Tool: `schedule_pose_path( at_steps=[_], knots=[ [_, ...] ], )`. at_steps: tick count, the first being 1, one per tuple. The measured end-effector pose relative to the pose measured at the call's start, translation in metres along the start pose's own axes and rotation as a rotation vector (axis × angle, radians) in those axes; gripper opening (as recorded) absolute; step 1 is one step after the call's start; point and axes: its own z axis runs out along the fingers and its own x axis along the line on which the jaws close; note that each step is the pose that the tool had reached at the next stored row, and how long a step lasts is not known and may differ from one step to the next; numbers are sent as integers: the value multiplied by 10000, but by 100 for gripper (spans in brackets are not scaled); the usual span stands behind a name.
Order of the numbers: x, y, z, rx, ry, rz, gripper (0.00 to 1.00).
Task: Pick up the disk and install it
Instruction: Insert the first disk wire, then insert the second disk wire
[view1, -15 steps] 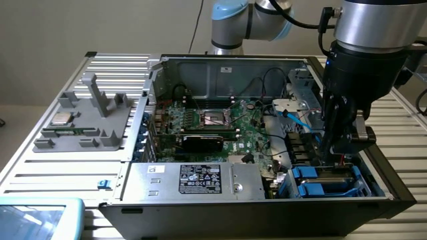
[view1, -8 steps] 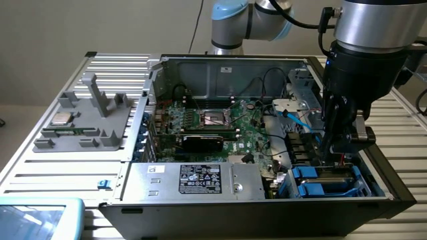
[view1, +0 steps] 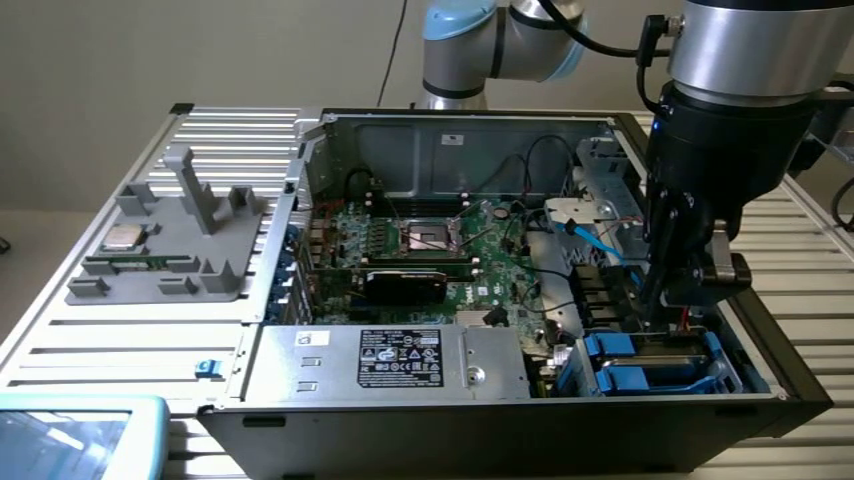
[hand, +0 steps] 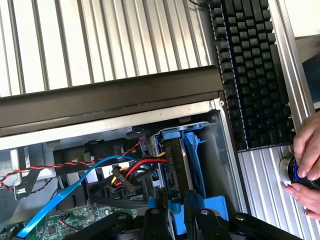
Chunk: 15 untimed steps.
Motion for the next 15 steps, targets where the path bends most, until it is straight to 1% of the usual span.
schedule_pose_path(
  at_steps=[3,4,5,15],
  knots=[
    [0,0,0,-3,3,0,25],
    [0,0,0,-4,5,1,18],
    [0,0,0,-5,5,1,16],
    [0,0,0,-8,10,2,16]
  ],
)
